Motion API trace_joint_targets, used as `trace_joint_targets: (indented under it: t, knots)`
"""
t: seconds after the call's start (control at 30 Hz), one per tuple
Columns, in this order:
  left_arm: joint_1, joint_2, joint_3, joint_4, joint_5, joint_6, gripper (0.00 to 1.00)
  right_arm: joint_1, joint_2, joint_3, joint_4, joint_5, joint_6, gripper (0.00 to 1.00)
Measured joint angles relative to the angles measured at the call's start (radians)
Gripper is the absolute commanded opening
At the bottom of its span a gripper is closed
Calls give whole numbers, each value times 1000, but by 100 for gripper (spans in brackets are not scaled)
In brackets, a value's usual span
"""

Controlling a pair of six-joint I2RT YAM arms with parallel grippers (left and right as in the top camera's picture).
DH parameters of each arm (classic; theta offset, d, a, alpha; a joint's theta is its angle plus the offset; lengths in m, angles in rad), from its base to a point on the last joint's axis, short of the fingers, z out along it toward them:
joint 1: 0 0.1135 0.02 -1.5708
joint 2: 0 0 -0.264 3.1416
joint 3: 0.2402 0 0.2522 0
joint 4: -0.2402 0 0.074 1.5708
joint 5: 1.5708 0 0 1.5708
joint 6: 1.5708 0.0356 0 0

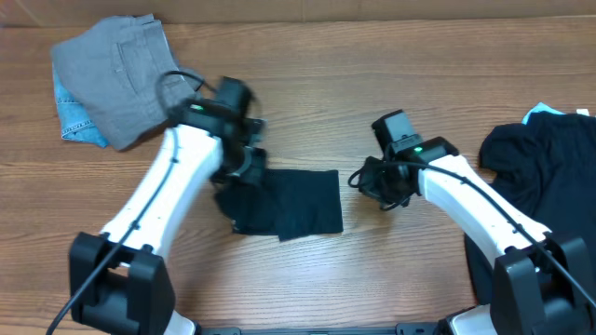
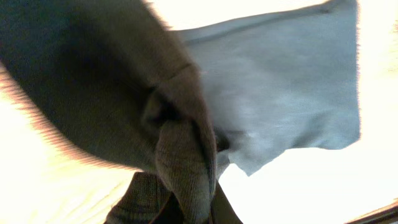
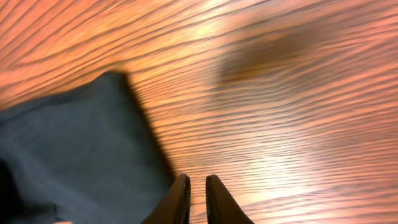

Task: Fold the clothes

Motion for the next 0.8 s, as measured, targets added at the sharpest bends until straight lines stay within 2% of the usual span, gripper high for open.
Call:
trace_joint_targets:
  t: [0.13, 0.3, 0.33, 0.4, 0.43, 0.47, 0.67, 0.8]
  knots:
    - [-134, 0, 0, 60, -20, -74, 4, -49, 0, 0, -16, 9, -19, 13]
    - [-238, 28, -2, 122, -33, -166, 4, -108, 0, 0, -34, 29, -33, 13]
    - [-256, 42, -2, 137, -35, -185, 7, -119, 0, 0, -37, 30, -35, 13]
    - [-281, 69, -2, 165, -37, -210, 22, -135, 0, 0, -39, 33, -41, 13]
    - [-295, 87, -2, 179, -41, -225, 35, -140, 0, 0, -40, 35, -45, 13]
    - [-304, 99, -2, 185, -41, -239, 40, -144, 0, 0, -40, 37, -48, 13]
    - [-333, 160, -2, 188, -41, -287, 43, -145, 0, 0, -47, 37, -69, 13]
    - [-322, 161, 8, 122, -44, -295, 45, -145, 0, 0, -40, 28, -121, 13]
